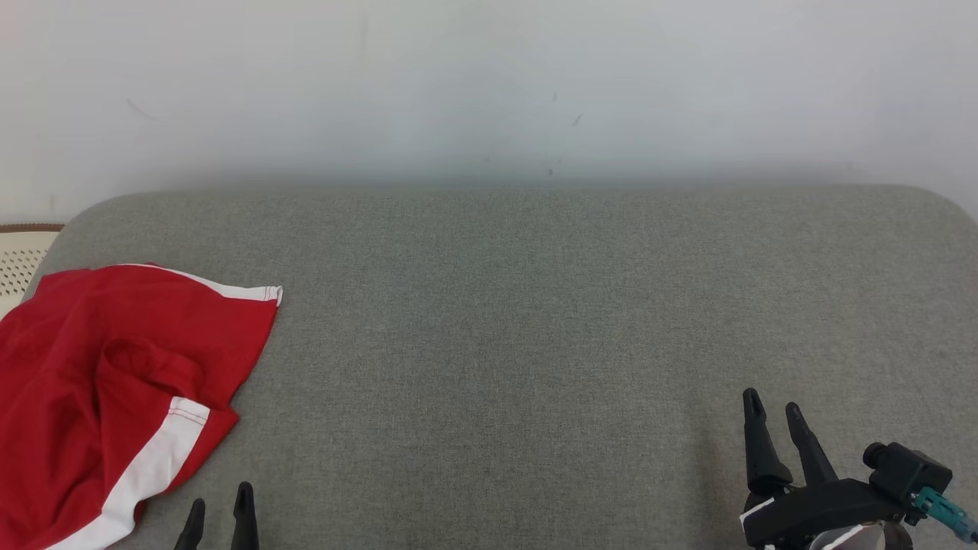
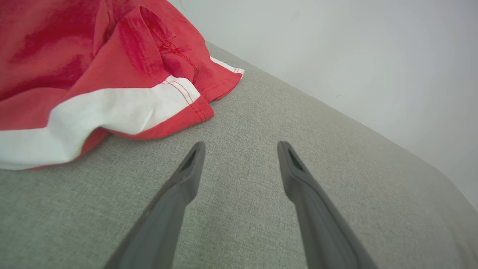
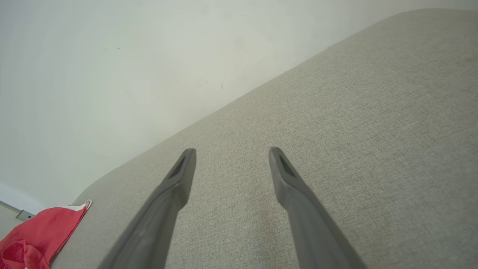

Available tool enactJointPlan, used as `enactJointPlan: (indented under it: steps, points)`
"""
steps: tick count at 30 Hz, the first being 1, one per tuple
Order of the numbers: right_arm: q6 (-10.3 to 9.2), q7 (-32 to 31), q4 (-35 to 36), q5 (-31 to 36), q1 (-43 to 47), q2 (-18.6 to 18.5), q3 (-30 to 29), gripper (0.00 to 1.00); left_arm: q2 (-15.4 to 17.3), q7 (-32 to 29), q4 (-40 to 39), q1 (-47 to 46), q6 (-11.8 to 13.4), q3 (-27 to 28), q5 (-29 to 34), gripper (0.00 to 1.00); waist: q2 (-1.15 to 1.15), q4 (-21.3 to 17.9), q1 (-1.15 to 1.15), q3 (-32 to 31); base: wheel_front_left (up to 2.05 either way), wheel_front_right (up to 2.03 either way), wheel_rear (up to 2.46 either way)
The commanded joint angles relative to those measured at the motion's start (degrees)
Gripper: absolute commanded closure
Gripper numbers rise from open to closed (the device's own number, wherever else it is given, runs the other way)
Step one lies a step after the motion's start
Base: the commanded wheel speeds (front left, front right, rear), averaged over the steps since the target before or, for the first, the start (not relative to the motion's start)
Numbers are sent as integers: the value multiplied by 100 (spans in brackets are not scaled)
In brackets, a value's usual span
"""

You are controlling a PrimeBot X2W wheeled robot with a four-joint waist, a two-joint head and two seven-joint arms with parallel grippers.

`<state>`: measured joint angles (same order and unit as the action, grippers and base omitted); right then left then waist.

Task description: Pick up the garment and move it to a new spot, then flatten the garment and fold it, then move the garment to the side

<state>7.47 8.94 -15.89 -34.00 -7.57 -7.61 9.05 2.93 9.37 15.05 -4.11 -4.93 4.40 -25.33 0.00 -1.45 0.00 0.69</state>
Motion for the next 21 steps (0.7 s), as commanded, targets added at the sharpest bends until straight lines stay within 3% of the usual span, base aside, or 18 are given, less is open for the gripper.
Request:
enactJointPlan:
  steps: [1, 21]
  points:
    - [3, 60, 63, 166, -63, -36, 20, 0, 14, 60, -49, 26, -7, -14, 176, 0, 0, 2, 0, 0, 0, 0, 0]
    - [3, 320, 234, 1283, -54, -35, 112, 0, 67, 304, 49, 152, 157, -113, 1339, 0, 0, 12, 0, -2, 0, 0, 0]
